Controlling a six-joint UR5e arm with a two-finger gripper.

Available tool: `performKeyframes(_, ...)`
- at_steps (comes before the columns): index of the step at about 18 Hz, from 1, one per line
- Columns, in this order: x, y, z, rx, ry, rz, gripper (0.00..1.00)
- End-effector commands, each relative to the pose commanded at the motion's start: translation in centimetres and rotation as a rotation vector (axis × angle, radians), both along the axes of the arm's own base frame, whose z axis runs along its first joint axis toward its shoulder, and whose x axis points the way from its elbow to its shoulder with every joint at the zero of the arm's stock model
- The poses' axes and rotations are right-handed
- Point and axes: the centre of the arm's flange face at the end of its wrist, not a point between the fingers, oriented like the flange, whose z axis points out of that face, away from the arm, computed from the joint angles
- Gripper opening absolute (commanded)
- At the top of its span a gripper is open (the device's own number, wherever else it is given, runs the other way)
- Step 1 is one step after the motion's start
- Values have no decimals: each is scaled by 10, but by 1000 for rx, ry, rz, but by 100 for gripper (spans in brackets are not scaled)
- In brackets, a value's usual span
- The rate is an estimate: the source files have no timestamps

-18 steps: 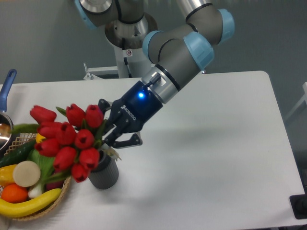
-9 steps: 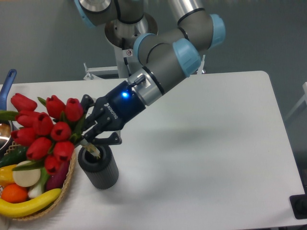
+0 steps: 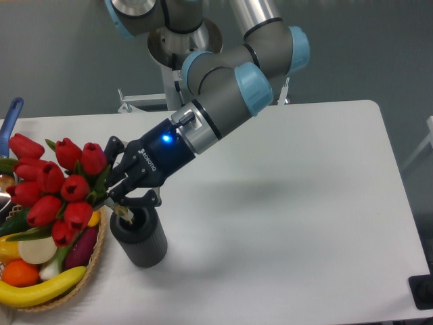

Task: Insert the flowers into the vase
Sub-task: 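Push the tulip stems further down into the vase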

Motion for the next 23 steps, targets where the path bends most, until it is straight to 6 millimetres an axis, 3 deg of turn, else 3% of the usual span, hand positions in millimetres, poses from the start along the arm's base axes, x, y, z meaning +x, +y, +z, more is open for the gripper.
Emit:
performKeyframes(8, 5, -12, -34, -8, 8, -11, 14)
performKeyframes(11, 1, -10, -44, -10, 11, -14, 22)
performKeyframes(14, -1, -9, -51, -20, 3, -13, 38)
performKeyframes(23, 3, -15, -72, -35, -4, -18, 44)
